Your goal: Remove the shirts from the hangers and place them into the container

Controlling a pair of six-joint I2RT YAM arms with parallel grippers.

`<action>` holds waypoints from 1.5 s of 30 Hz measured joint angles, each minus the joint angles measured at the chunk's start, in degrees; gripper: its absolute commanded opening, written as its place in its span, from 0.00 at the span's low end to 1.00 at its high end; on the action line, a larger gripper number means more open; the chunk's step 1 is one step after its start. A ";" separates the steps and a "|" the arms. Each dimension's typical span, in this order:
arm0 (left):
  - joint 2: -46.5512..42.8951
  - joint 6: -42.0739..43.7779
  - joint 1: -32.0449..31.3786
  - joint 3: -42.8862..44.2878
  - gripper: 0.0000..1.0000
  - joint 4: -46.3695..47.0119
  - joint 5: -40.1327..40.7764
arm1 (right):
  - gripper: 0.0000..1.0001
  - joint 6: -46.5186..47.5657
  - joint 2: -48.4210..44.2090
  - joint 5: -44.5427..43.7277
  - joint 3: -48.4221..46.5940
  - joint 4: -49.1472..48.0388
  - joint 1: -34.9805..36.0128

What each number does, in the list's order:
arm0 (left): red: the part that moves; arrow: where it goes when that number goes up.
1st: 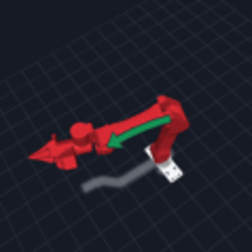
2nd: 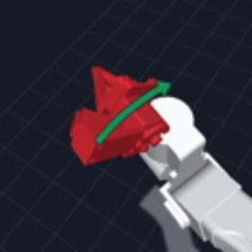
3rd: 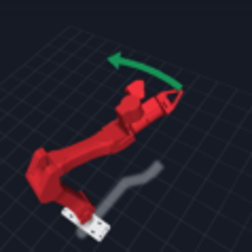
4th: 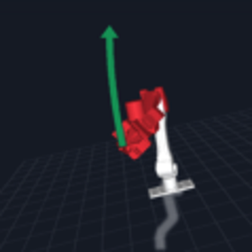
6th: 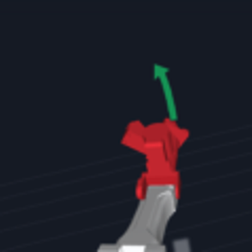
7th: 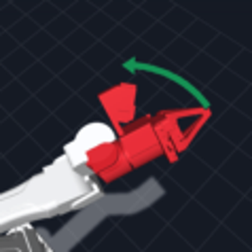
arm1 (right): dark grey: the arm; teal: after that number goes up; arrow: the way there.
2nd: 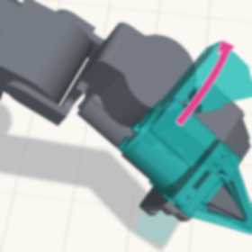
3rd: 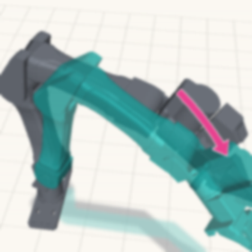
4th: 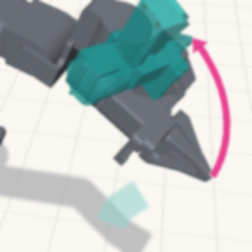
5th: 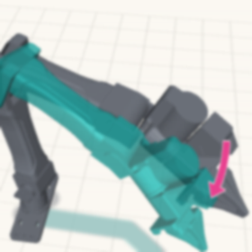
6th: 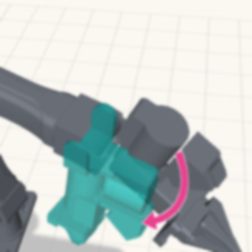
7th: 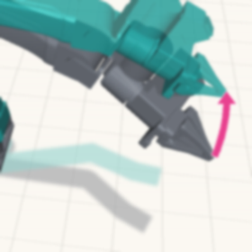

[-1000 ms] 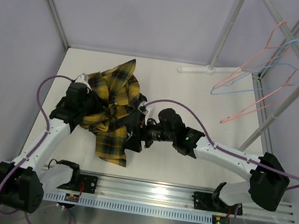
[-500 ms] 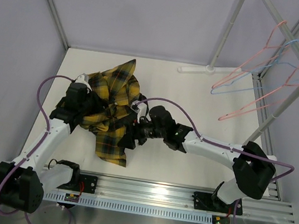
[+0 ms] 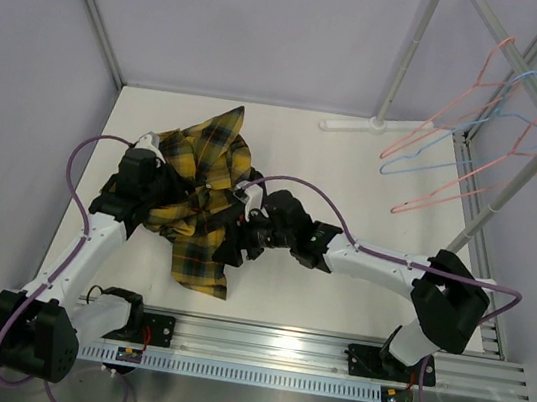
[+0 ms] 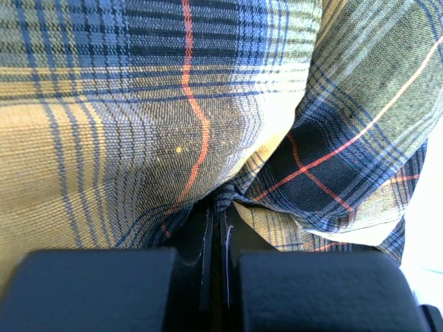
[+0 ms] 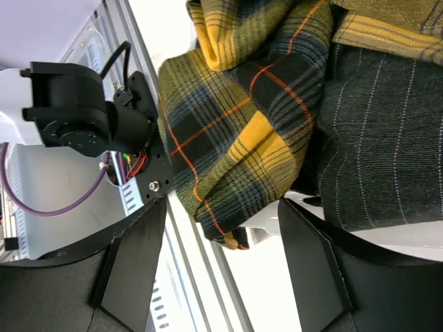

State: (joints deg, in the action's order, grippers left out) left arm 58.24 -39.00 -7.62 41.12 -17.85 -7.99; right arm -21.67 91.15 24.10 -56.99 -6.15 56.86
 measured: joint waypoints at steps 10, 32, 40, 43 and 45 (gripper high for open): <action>0.46 0.00 0.00 0.00 0.00 0.59 -0.61 | 0.27 0.37 6.78 0.02 -4.07 -0.09 0.42; 1.11 -0.04 0.00 0.00 0.00 1.44 -0.57 | 0.00 15.45 14.69 -5.16 -51.52 26.23 -5.49; 1.14 -0.04 0.00 -0.13 0.01 1.25 -0.59 | 0.00 12.50 29.05 -4.72 -46.69 26.18 -7.87; 1.27 0.15 -0.07 -0.13 0.24 0.92 -0.72 | 0.00 9.40 29.83 -5.11 -40.04 24.28 -7.78; 1.64 0.59 -0.17 -0.09 0.36 0.94 -0.52 | 0.00 7.87 29.75 -5.16 -37.81 22.45 -7.72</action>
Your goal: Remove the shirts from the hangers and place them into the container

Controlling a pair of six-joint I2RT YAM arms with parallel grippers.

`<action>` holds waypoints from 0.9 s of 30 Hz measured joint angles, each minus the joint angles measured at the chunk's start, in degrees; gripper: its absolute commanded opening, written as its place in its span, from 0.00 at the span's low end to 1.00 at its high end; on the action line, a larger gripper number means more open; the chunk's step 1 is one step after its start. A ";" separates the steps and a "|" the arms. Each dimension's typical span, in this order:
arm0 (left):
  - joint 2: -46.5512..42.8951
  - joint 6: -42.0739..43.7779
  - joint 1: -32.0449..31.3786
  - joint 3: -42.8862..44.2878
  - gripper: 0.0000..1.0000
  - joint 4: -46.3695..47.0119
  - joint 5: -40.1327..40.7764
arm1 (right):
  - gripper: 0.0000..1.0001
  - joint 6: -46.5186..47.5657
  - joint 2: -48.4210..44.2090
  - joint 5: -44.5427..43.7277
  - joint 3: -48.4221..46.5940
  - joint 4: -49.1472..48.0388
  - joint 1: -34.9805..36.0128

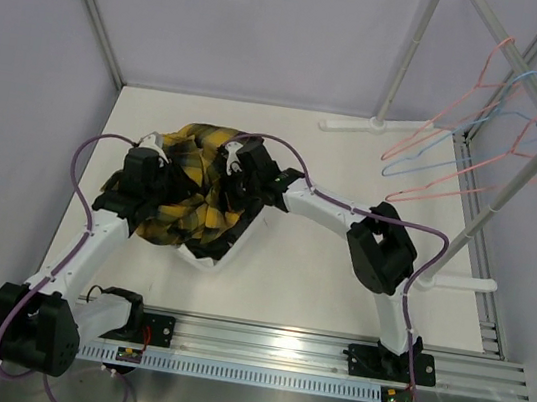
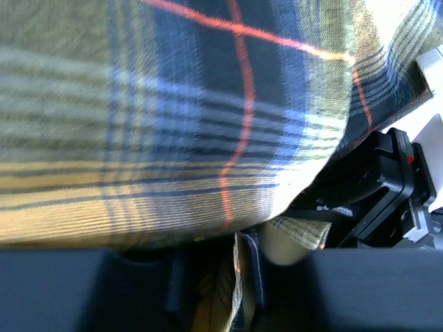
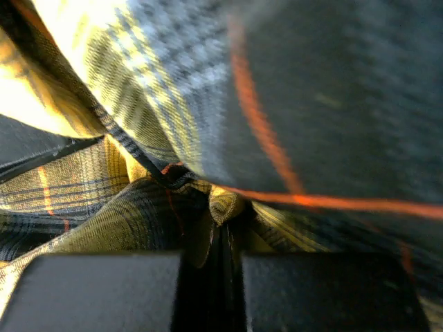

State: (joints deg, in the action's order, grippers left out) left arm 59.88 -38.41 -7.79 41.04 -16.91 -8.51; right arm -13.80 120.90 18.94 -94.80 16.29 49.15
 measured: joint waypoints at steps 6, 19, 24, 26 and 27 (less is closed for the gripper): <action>0.35 1.01 -0.02 2.75 0.50 -0.72 1.40 | 0.19 -1.51 -1.07 -0.79 1.31 -1.51 0.24; -11.67 7.72 -0.02 12.20 0.99 -1.01 5.46 | 1.00 1.77 -10.86 -3.43 -3.82 9.90 0.94; -14.40 9.14 -0.02 13.90 0.99 -1.49 5.55 | 1.00 2.75 -15.91 -5.33 -7.65 12.70 1.20; -15.04 9.64 -0.02 13.90 0.99 -2.86 5.68 | 0.99 3.19 -17.51 -7.17 -8.15 13.73 1.33; -15.26 9.79 -0.02 13.90 0.99 -3.69 5.75 | 1.00 3.43 -18.25 -8.55 -8.15 14.25 1.46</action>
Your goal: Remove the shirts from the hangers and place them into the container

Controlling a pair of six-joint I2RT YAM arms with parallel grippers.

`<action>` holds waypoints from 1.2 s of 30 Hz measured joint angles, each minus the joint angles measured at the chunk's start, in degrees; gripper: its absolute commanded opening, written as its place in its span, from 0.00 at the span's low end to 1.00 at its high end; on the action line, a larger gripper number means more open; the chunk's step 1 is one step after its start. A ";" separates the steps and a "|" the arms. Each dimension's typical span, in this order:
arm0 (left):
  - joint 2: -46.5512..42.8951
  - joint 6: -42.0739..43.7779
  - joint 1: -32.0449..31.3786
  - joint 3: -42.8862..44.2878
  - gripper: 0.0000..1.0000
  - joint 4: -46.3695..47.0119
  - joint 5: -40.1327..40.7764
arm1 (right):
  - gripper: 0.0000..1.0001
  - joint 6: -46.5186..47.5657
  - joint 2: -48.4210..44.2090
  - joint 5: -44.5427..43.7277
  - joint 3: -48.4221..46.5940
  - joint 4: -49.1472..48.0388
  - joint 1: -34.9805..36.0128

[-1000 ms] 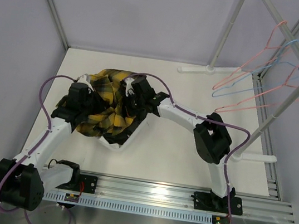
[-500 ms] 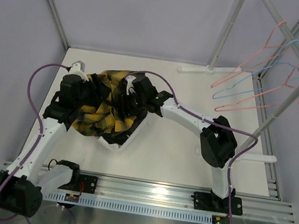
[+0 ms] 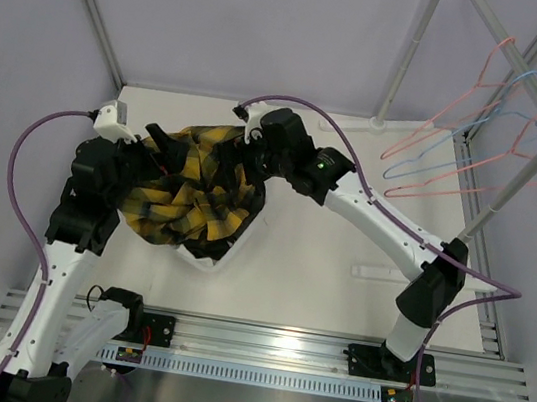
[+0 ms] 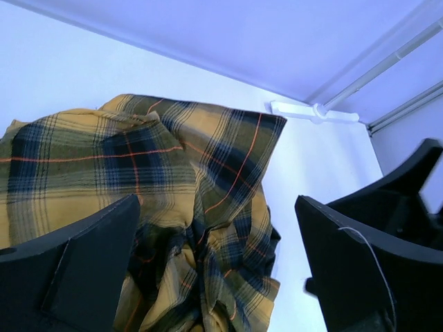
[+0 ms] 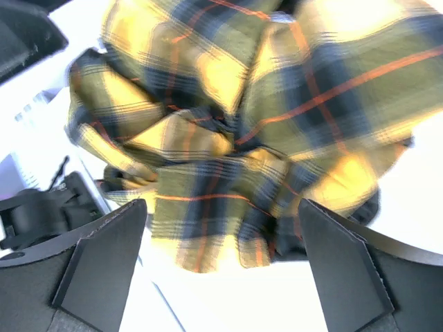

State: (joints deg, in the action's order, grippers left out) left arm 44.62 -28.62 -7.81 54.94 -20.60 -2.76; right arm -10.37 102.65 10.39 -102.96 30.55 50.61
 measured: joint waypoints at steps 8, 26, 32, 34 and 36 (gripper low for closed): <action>-3.45 0.76 -0.02 -1.75 0.99 -3.76 -0.92 | 1.00 0.61 -9.05 -12.02 8.11 2.45 2.73; -17.42 -2.86 -0.02 -16.50 0.99 0.59 -0.63 | 0.99 -0.57 -35.67 -14.01 37.57 -5.53 4.81; -25.40 -5.57 -0.02 -23.30 0.99 4.22 0.07 | 0.99 -1.20 -48.85 -13.97 49.29 -12.46 5.92; -28.11 -6.38 -0.02 -25.18 0.99 5.11 0.37 | 0.99 -1.33 -53.86 -13.94 53.81 -15.34 5.99; -31.63 -7.32 -0.02 -27.36 0.99 6.19 0.68 | 0.99 -1.44 -57.86 -13.99 57.42 -17.16 6.01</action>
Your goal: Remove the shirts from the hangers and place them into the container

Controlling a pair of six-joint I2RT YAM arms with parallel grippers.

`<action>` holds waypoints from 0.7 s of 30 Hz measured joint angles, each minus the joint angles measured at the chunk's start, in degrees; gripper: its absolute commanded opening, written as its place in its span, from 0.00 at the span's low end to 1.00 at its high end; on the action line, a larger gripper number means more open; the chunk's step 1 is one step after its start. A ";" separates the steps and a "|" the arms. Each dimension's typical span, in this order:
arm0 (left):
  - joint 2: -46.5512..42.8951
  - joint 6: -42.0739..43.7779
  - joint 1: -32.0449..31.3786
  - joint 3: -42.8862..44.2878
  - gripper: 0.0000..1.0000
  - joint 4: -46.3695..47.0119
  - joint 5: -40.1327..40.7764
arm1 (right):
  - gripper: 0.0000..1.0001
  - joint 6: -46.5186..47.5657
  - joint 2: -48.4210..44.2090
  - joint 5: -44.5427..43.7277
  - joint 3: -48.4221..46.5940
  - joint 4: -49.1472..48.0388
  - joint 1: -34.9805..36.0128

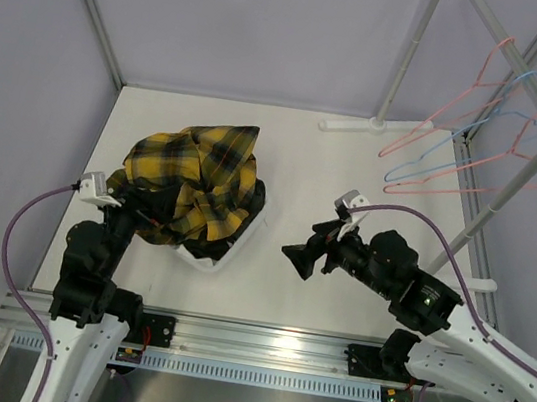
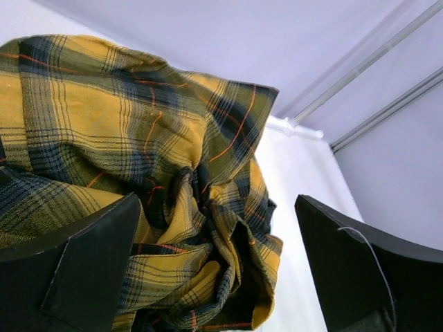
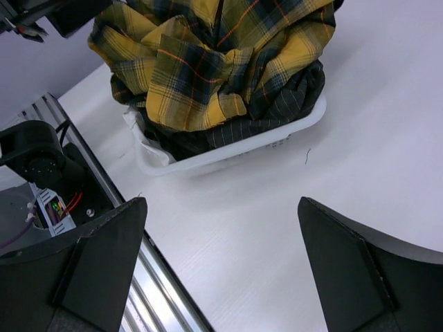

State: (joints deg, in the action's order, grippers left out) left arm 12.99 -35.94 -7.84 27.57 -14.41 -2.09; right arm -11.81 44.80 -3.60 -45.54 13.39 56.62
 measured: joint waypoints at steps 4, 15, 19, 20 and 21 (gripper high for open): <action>-7.08 -2.29 0.00 -4.90 0.99 3.50 1.29 | 0.99 -0.13 -6.32 0.26 6.62 -5.07 0.02; -12.57 -7.28 0.00 -14.95 0.99 8.39 3.72 | 1.00 -2.40 -26.77 2.62 22.60 -14.93 0.07; -12.57 -9.14 0.00 -17.38 0.99 11.19 3.41 | 0.99 -3.32 -35.82 2.38 25.57 -14.40 0.07; -12.57 -9.70 0.00 -18.08 0.99 12.00 3.37 | 0.99 -3.48 -37.97 2.19 25.88 -14.03 0.07; -12.57 -10.27 0.00 -18.88 0.99 13.09 3.15 | 0.99 -3.63 -39.80 2.05 26.01 -13.62 0.09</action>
State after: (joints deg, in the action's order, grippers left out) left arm 0.43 -46.22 -7.84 8.69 -1.32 1.06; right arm -15.44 4.99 -1.54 -19.53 -0.23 56.71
